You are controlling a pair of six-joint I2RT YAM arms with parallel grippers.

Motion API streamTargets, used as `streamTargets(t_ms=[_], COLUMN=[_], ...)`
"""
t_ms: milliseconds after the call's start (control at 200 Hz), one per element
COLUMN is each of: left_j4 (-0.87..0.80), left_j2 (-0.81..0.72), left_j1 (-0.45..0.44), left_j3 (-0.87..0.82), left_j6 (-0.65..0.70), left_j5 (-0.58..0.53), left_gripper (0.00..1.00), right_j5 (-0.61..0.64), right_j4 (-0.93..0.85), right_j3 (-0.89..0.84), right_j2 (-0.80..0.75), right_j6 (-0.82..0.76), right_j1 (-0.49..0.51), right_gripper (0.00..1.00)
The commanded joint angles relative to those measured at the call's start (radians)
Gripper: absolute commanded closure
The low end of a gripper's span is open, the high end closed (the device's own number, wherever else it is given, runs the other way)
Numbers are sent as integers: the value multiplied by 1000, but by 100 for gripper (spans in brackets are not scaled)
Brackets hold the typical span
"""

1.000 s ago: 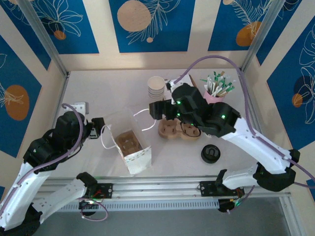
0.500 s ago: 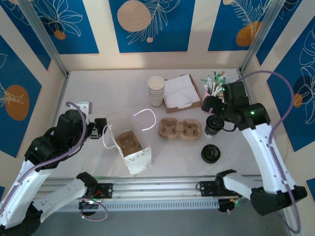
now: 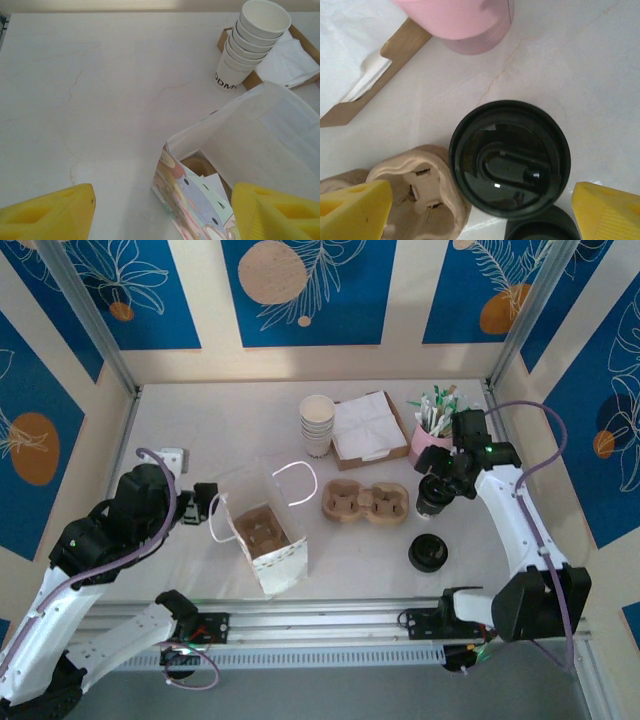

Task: Pack the takeout coffee

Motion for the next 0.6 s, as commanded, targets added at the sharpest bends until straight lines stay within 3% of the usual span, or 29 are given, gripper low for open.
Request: streamTargets(t_ms=[0, 595], left_j4=[-42, -43], left_j2=[-5, 4], left_j1=[11, 11], left_j3=[34, 69], left_j6=[19, 17], left_j5=[-9, -28], left_gripper=[27, 25], right_j5=[21, 32], right_j4=[37, 33], right_j3=[-3, -59], right_j2=[40, 93], right_j6=[-26, -30], right_j1=[-11, -8], right_gripper=[6, 8])
